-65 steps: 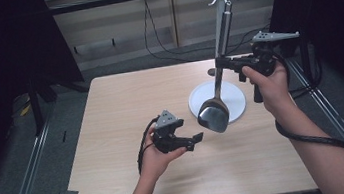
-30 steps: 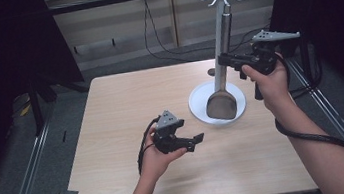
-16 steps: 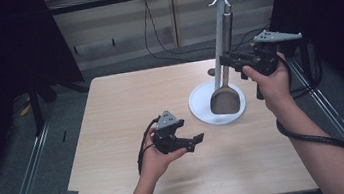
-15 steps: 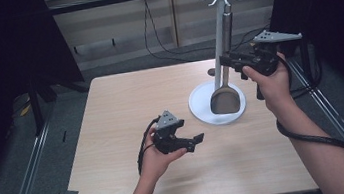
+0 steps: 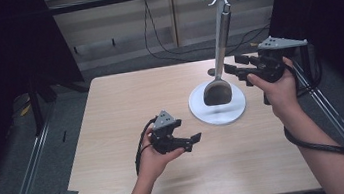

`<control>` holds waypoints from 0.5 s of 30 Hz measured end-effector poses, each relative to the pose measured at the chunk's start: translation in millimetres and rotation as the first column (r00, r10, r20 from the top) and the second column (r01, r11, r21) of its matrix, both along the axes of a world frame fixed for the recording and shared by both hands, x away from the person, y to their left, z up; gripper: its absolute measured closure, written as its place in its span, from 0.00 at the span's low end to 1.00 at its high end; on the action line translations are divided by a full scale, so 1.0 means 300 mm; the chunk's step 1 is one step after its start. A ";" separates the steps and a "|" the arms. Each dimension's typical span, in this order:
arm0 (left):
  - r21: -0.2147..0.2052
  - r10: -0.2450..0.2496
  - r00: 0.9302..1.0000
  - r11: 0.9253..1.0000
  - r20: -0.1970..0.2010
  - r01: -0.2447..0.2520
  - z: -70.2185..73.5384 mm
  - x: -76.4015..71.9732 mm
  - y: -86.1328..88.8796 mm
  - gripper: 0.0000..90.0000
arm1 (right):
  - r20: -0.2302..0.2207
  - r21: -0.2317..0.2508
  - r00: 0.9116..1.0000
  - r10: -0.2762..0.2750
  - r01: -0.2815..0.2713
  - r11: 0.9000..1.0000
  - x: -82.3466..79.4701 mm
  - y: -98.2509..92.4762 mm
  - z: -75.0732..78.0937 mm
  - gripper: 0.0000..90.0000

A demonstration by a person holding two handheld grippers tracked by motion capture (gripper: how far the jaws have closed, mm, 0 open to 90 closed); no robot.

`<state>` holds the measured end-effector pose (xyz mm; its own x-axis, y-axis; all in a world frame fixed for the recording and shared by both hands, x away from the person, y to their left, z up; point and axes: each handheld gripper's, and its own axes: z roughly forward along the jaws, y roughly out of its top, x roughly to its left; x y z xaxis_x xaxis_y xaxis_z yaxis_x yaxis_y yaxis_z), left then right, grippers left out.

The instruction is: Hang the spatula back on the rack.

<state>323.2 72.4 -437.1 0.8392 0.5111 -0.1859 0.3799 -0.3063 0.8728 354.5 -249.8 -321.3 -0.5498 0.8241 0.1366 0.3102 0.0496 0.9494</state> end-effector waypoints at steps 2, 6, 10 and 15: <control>0.002 -0.001 1.000 1.000 0.001 0.001 0.001 0.000 0.000 0.13 | -0.009 -0.012 1.000 0.005 -0.005 1.000 -0.012 0.002 -0.012 0.41; 0.005 0.002 1.000 1.000 0.001 -0.002 0.000 -0.003 -0.001 0.13 | -0.018 -0.065 1.000 0.017 -0.018 0.998 -0.033 0.005 -0.032 0.38; 0.002 0.006 1.000 1.000 0.000 -0.006 -0.001 -0.001 0.001 0.13 | -0.020 -0.091 1.000 0.022 -0.024 0.996 -0.065 -0.002 -0.055 0.35; 0.007 0.010 1.000 1.000 0.002 -0.010 -0.001 -0.003 0.001 0.13 | -0.021 -0.115 0.999 0.040 -0.042 0.992 -0.110 -0.011 -0.079 0.32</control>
